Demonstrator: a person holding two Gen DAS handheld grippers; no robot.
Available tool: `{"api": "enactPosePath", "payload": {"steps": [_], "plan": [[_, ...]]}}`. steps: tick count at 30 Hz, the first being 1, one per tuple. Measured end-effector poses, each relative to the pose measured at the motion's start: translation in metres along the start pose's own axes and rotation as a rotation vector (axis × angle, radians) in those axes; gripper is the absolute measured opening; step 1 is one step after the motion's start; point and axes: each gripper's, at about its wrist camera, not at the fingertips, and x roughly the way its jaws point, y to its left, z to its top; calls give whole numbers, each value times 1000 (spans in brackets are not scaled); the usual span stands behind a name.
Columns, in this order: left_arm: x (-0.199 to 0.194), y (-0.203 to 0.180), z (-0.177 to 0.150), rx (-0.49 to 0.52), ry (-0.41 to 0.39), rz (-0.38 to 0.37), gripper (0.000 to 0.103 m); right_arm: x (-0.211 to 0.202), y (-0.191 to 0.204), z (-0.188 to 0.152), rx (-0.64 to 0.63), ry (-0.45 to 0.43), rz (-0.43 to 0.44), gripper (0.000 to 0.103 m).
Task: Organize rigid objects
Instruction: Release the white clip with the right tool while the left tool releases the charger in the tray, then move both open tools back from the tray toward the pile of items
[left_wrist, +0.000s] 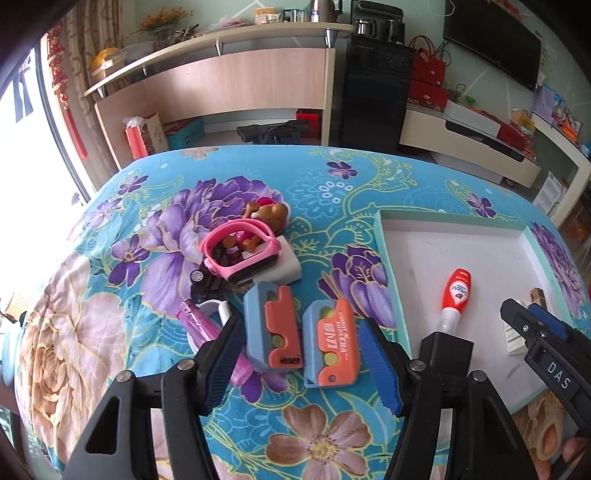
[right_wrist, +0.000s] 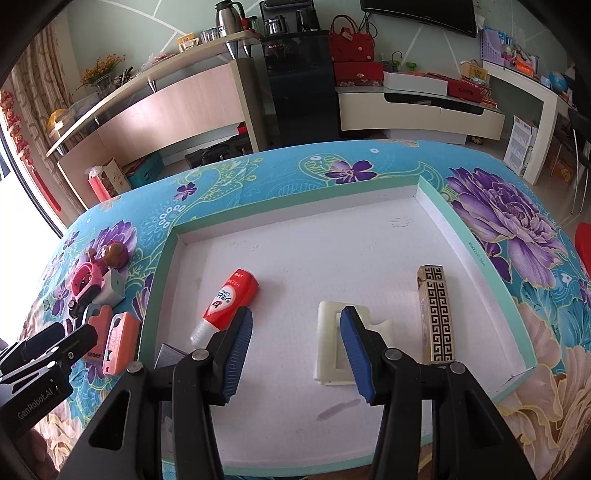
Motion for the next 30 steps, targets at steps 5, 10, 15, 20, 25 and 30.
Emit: {"api": "enactPosePath", "payload": {"steps": [5, 10, 15, 20, 25, 30], "plan": [[-1, 19, 0, -44, -7, 26, 74, 3, 22, -3, -42, 9, 32, 51], [-4, 38, 0, -87, -17, 45, 83, 5, 45, -5, -80, 14, 69, 51], [-6, 58, -1, -135, -25, 78, 93, 9, 68, -7, -121, 24, 90, 51], [-8, 82, -3, -190, -36, 121, 103, 13, 87, -11, -152, 30, 118, 64], [-7, 109, -9, -257, -28, 138, 103, 13, 104, -15, -197, 21, 120, 73], [-9, 134, -15, -331, -35, 144, 103, 15, 122, -20, -238, 20, 138, 83]]}}
